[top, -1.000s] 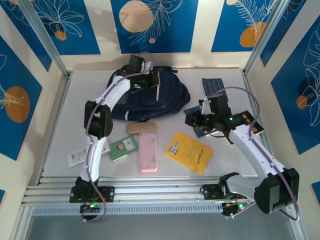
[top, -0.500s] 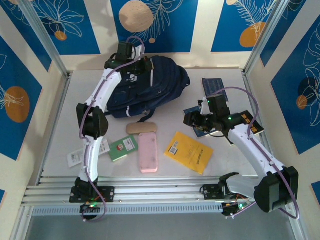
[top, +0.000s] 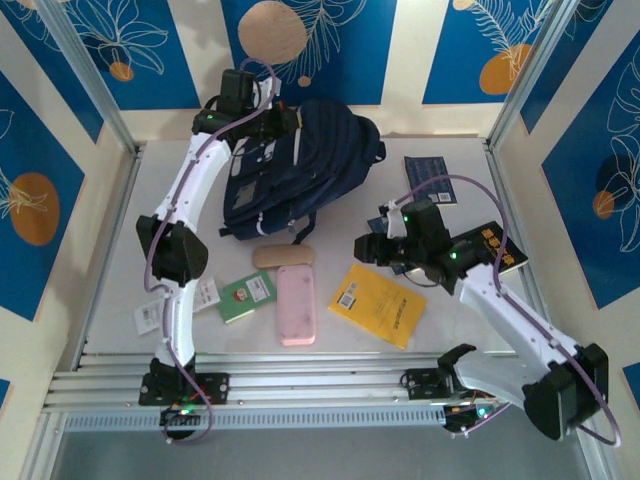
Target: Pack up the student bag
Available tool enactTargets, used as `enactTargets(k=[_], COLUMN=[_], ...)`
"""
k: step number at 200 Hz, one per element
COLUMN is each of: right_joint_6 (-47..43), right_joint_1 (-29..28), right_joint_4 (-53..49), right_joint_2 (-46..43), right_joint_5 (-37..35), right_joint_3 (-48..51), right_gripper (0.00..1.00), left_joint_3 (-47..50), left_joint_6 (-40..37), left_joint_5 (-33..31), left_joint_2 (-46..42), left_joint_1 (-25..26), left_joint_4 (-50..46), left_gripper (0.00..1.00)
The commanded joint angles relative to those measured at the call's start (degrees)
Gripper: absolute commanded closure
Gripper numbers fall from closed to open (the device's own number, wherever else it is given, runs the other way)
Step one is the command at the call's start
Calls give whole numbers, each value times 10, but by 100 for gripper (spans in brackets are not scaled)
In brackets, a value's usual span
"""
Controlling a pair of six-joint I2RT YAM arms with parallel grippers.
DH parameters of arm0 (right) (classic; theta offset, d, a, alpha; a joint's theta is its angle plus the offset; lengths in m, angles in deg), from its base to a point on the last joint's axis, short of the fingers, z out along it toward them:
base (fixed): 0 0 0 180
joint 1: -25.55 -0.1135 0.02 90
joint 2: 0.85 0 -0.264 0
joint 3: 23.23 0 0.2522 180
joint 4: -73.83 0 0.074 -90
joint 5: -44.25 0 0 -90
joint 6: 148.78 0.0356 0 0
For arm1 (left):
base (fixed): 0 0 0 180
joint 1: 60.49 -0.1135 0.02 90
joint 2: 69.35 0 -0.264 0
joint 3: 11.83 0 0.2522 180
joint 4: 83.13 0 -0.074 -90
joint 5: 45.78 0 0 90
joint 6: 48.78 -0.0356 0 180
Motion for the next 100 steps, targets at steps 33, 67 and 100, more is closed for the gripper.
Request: enactTargets(k=[33,67,100], right_joint_6=[-159,-175,-272], right_joint_1=[-63,-72,-92], right_joint_4=[119,207,288], right_joint_2=[-48,-47,5], right_joint_5=[-26,6,9], right_joint_3=[49,92,132], right_gripper=[43,44,46], left_joint_3=[-15,-12,-3], left_joint_6=[22,32,41], left_joint_5=[38,41,48], left_joint_2=[-90,-95,-96], left_joint_1=[10,20,29], left_joint_4=[45,39,41], left_gripper=[100,100,100])
